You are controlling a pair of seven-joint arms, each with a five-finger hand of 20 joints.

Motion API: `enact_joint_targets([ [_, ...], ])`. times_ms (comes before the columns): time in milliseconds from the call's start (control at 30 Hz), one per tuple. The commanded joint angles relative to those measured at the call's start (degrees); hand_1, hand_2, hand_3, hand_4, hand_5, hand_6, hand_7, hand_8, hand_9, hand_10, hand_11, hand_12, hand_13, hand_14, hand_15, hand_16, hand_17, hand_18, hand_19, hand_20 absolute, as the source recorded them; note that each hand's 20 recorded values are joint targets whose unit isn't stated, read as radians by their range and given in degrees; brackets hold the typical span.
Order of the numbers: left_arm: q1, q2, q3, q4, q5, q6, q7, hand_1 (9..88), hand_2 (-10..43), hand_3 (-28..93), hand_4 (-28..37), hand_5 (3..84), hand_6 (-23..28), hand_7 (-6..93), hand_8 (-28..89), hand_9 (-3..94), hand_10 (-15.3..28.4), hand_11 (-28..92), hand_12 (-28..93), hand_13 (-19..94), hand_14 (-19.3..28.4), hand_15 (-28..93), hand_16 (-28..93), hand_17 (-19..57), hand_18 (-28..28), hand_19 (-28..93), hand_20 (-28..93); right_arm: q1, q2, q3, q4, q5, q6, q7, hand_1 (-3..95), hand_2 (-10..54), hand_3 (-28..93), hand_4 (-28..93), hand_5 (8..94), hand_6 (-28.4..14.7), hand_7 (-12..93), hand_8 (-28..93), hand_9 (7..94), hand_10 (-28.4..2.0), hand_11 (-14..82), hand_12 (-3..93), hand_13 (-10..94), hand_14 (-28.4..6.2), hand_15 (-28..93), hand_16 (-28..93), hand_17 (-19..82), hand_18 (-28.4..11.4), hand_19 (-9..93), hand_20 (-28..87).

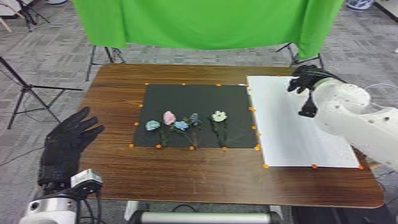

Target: Arrange flowers

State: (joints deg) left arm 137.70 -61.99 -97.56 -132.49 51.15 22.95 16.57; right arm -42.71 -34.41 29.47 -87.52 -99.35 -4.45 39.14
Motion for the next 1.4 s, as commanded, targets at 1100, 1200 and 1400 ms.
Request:
enact_joint_targets([
  [1100,-0.15,-0.88,0.47,0.24,0.88,-1.45,-1.76,25.2,6.1,83,-20.7,39.1,10.0,16.2,-11,36.2,18.7,28,8,28,25.6,51,-10,-9.2,23.3,58,-1,-13.32,-2.17,9.33,-2.1,-7.28,0.01,-4.56,32.3,-7.4,93,-26,58.6,-2.6,18,-15,56.6,-11.4,14.7,12.1,69,-6.8,85,9,26,-18.8,92,-3],
  [1200,-0.08,-0.87,0.47,0.24,0.78,-1.42,-1.92,25.3,6.1,83,-20.7,39.2,9.9,16.2,-11,36.2,18.6,28,8,28,25.7,51,-10,-9.2,23.3,58,-1,-13.35,-1.47,8.26,-3.12,-6.68,3.54,-3.83,32.4,-7.3,93,-27,63.2,-2.0,19,-15,60.2,-12.0,15.6,12.2,71,-6.6,85,9,26,-18.7,92,-2],
  [1400,-0.16,-0.92,0.48,0.26,0.84,-1.53,-2.26,25.3,6.2,83,-20.7,39.1,9.9,16.2,-11,36.2,18.5,28,8,28,25.7,51,-10,-9.3,23.3,58,-2,-11.64,0.41,3.46,-4.67,-7.75,12.15,-2.27,34.3,-8.1,93,-28,70.4,-1.1,20,-13,68.7,-12.4,18.3,13.6,72,-5.9,84,11,27,-18.4,92,-1],
])
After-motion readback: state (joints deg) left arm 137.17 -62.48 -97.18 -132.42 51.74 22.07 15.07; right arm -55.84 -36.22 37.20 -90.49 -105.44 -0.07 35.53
